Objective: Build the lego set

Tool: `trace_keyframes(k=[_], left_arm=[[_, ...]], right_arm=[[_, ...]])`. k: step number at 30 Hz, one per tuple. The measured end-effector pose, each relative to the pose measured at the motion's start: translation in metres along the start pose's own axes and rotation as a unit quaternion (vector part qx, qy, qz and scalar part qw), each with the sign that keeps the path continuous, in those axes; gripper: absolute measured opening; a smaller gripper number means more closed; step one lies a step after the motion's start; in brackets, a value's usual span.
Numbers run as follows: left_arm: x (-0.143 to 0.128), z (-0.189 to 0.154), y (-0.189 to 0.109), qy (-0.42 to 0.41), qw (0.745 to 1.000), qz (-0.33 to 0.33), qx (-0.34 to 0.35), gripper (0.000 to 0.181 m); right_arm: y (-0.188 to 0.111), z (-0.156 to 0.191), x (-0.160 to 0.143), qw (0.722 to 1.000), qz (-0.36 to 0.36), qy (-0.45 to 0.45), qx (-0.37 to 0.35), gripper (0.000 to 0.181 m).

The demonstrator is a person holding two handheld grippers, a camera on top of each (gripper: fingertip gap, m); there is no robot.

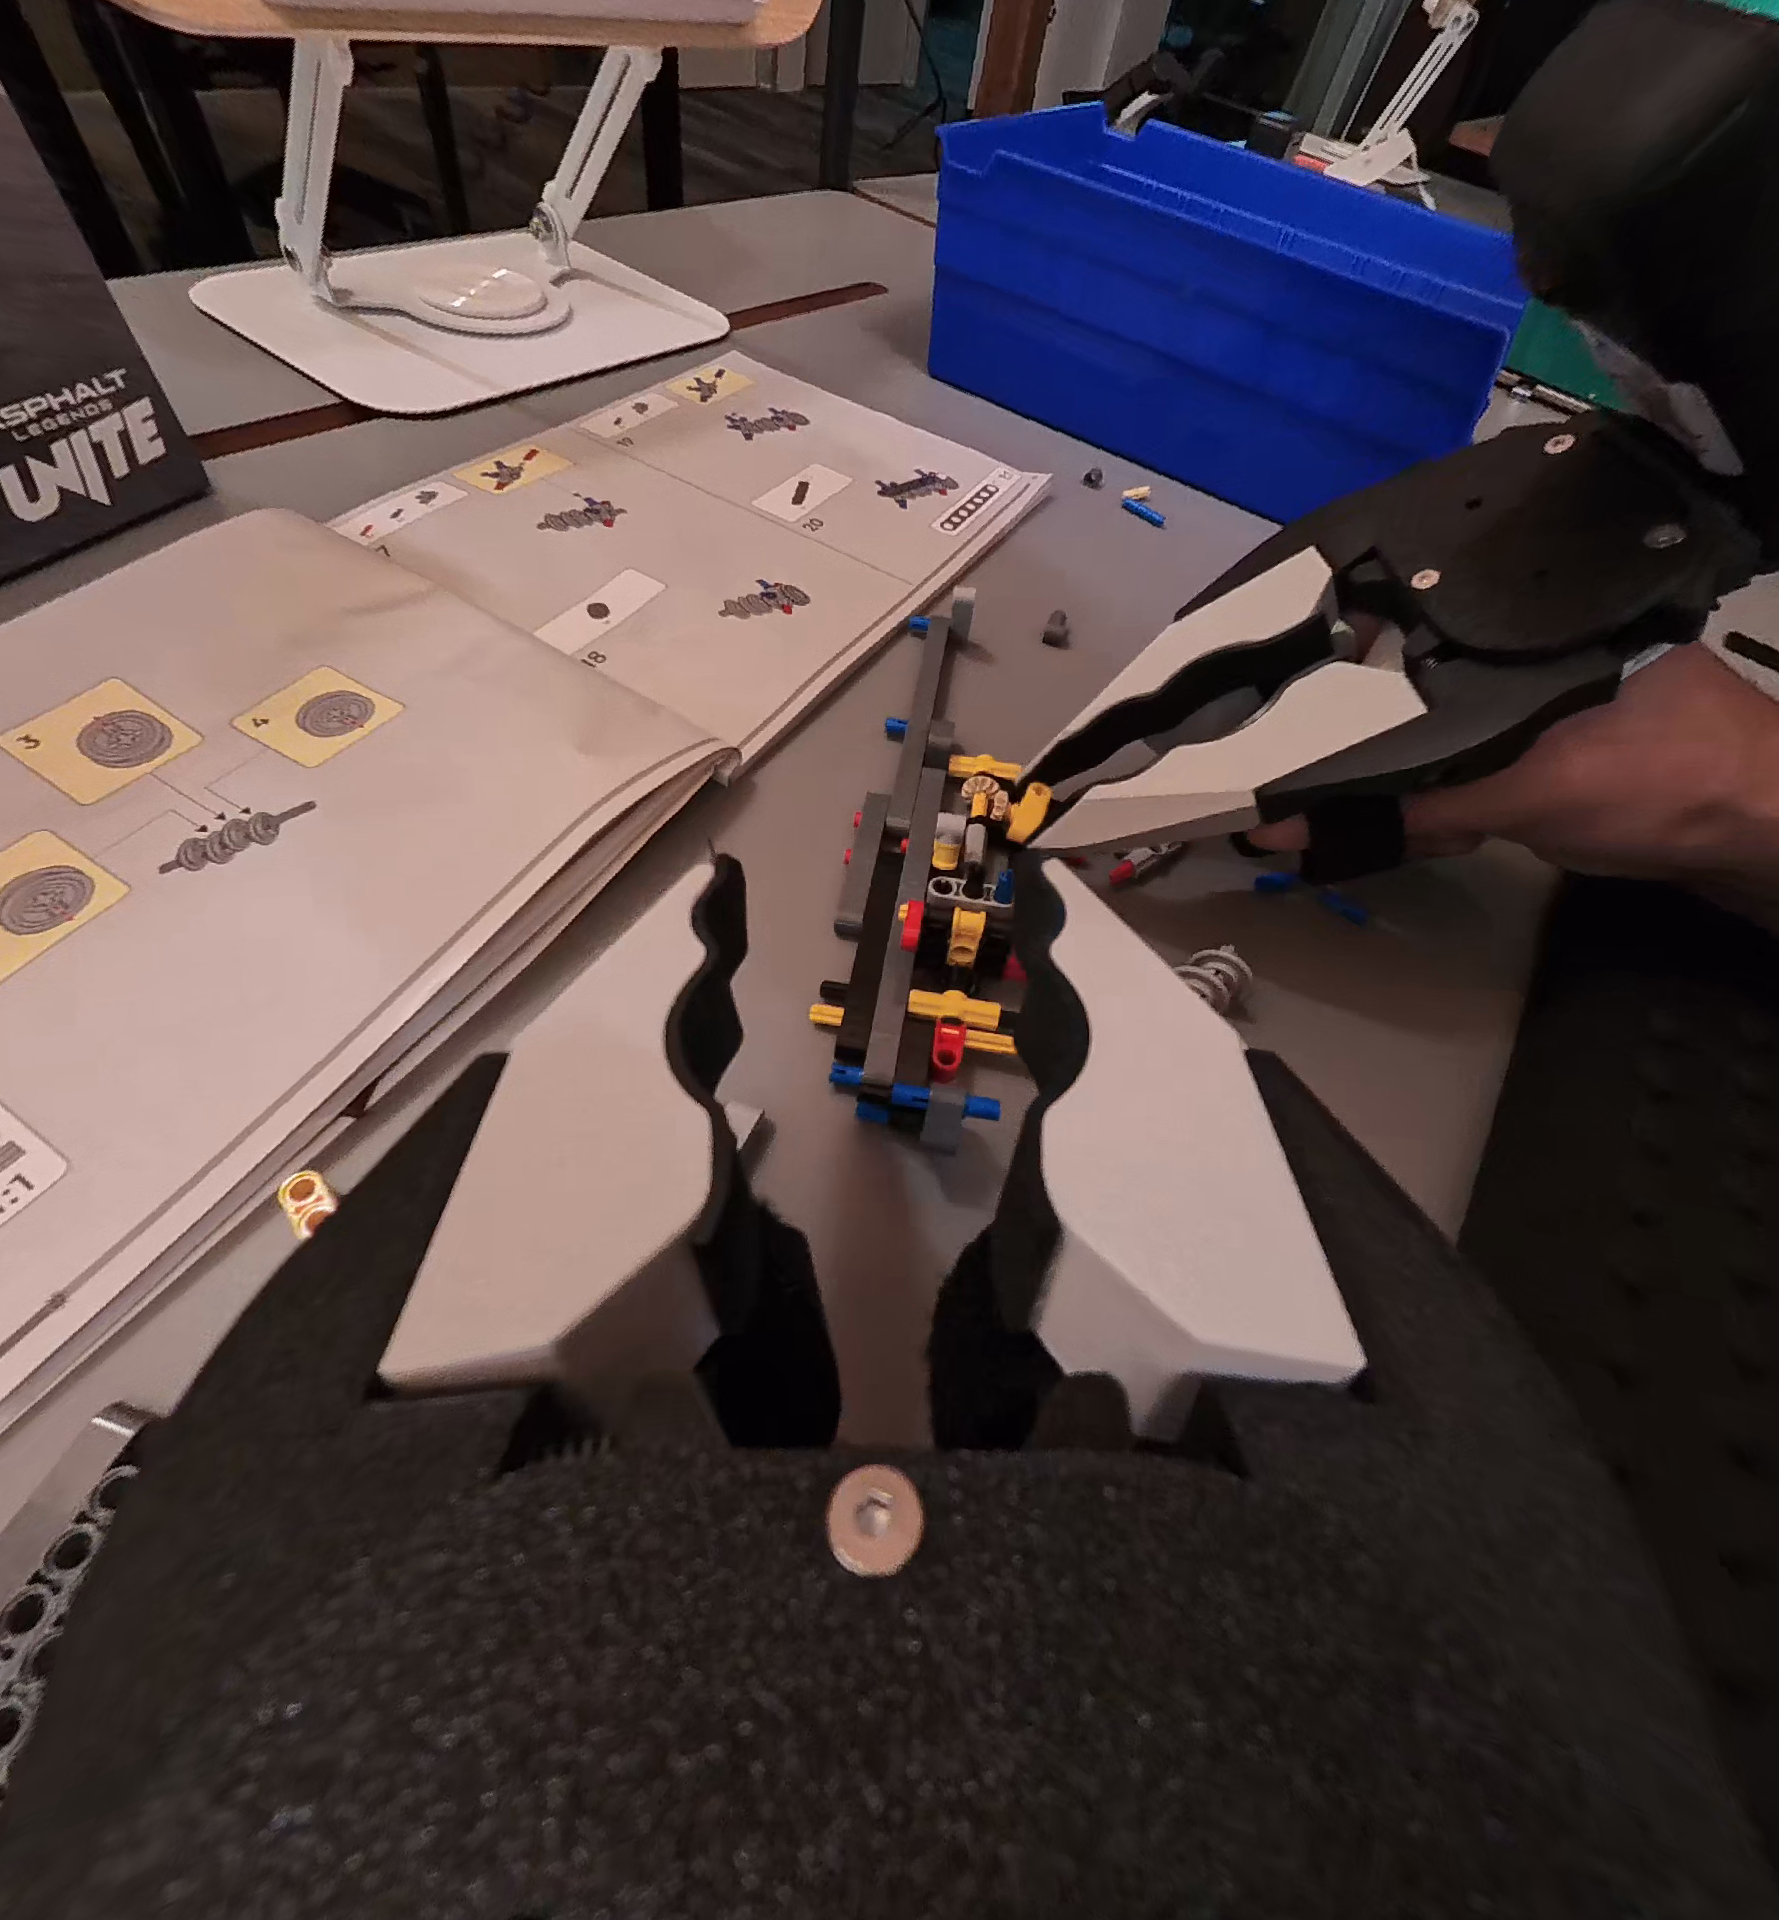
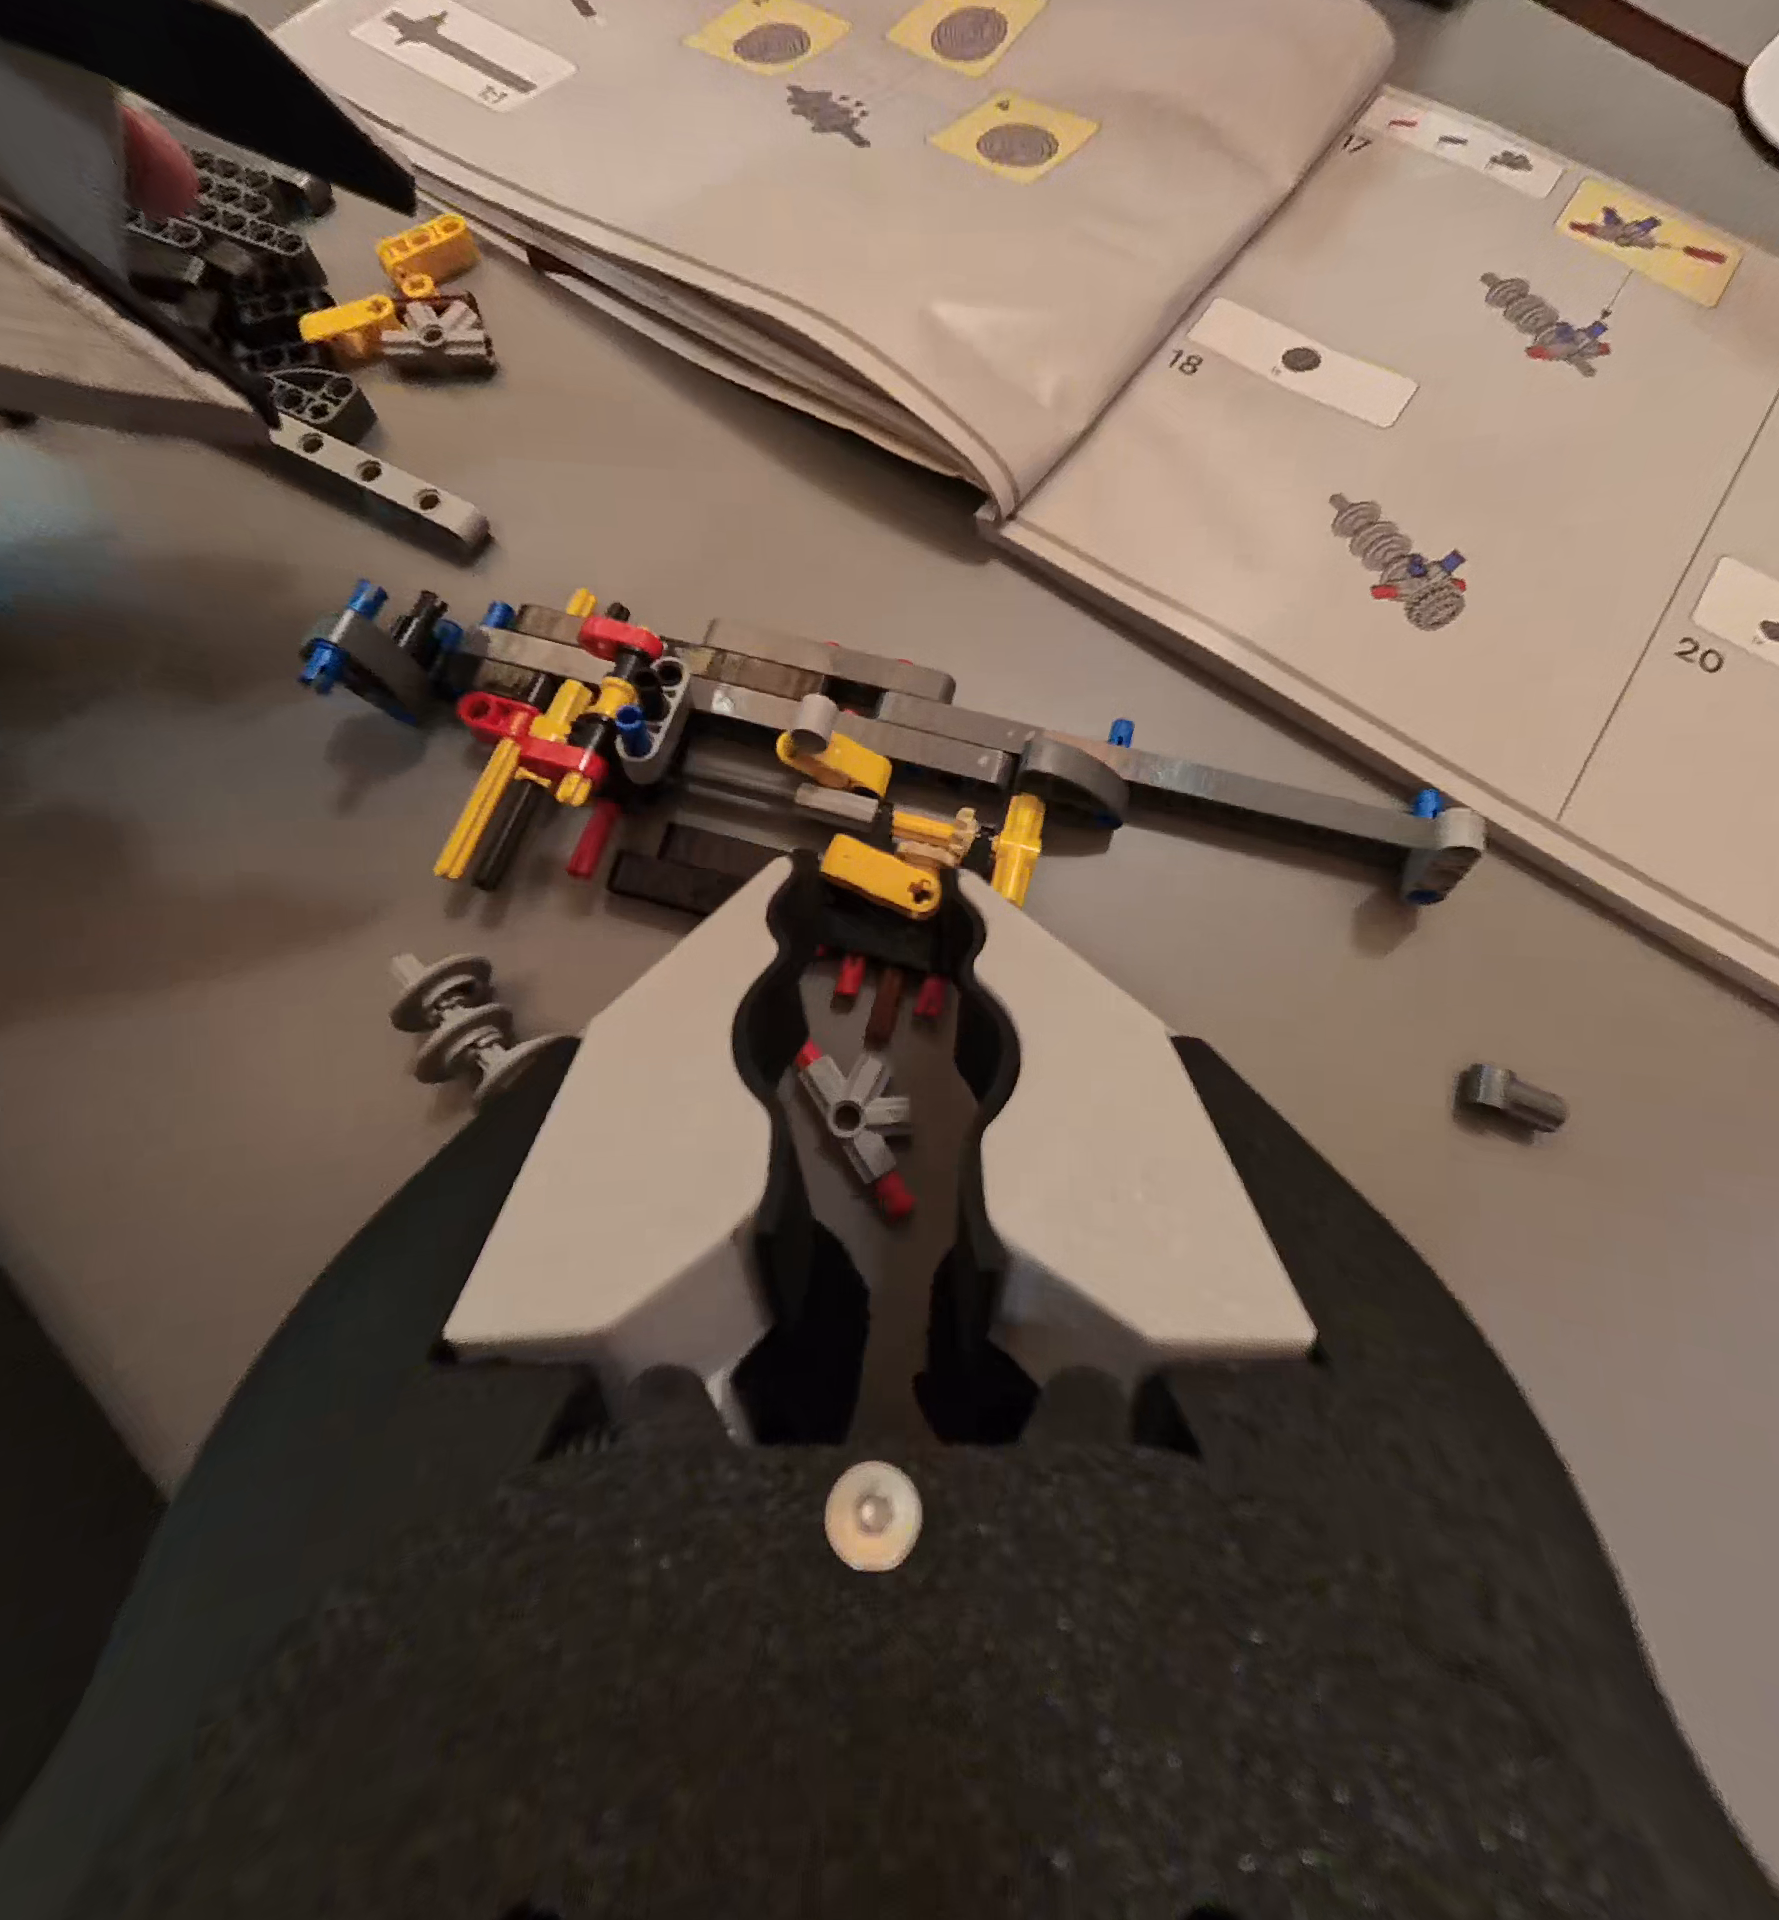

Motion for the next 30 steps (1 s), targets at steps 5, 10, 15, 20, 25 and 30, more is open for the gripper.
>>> trace_keyframes(k=[5,10,15,20,25,30], left_arm=[[0.000,0.004,-0.002,-0.003,1.000,-0.002,0.008,0.049],[-0.003,0.000,0.000,0.006,1.000,0.007,0.004,0.049],[-0.009,-0.001,0.002,0.030,0.999,0.023,0.013,0.047],[-0.010,-0.003,0.003,0.036,0.999,0.027,0.012,0.046],[-0.013,-0.005,0.005,0.051,0.998,0.033,0.014,0.044],[-0.013,-0.011,0.005,0.047,0.998,0.030,0.000,0.042]], right_arm=[[-0.032,-0.055,-0.007,0.995,0.014,-0.031,-0.093,0.021],[-0.046,-0.104,-0.036,0.994,0.055,0.030,-0.088,0.021],[-0.043,-0.105,-0.042,0.995,0.063,0.046,-0.070,0.022],[-0.051,-0.105,-0.035,0.995,0.042,0.054,-0.075,0.034],[-0.053,-0.020,-0.015,0.996,-0.006,-0.018,0.085,0.032],[-0.036,0.007,-0.034,0.990,0.039,-0.074,0.110,0.024]])
Point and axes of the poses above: each gripper's, where its closed fingertips meet, y out along the fingers, x out of its top, z = x × y across the jaws, the point moved 2 cm from there along -y, back along the fingers, and after that the axes turned 7 degrees about -z, right-handed, at the moved point
